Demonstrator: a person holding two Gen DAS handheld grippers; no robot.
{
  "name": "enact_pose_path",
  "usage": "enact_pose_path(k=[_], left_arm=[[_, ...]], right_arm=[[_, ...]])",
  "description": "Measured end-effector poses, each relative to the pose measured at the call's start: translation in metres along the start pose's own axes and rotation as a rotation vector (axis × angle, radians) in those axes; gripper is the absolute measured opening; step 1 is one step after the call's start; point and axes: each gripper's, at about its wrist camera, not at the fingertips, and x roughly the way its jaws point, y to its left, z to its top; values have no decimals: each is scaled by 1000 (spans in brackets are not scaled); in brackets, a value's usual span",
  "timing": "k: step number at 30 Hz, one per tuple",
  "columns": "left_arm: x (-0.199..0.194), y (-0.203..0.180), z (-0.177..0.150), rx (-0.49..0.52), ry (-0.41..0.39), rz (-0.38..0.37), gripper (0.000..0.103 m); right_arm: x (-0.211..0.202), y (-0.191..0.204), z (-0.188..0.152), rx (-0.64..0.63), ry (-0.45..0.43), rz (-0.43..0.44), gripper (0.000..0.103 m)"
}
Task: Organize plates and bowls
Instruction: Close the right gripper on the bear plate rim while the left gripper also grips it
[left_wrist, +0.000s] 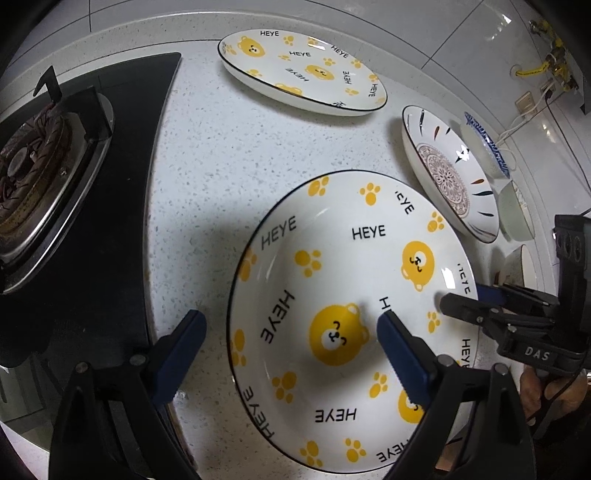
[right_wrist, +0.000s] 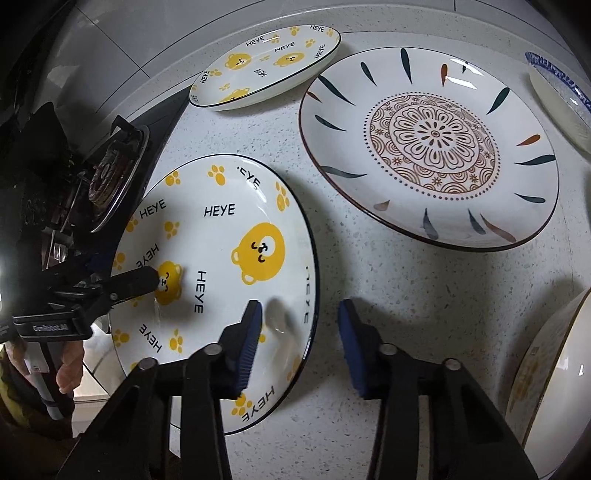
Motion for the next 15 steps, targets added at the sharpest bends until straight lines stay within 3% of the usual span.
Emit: enact_pose_path(k=[2, 4, 10, 13, 15], left_arm=[[-1, 1, 0, -2, 0, -9, 95], [-1, 2, 0, 1, -3, -27, 97], [-5, 14, 3, -40, 4, -99, 97], [-7, 15, 3, -36, 8, -88, 90], [-9, 16, 2, -29, 9, -84, 78]], right_arm=[[0, -2, 0, 4, 1, 12, 31], [1, -5, -1, 23, 13, 57, 20], [2, -11, -4, 54, 17, 128, 15], [2, -16, -5, 79, 25, 156, 14], [2, -15, -5, 78, 25, 156, 14]])
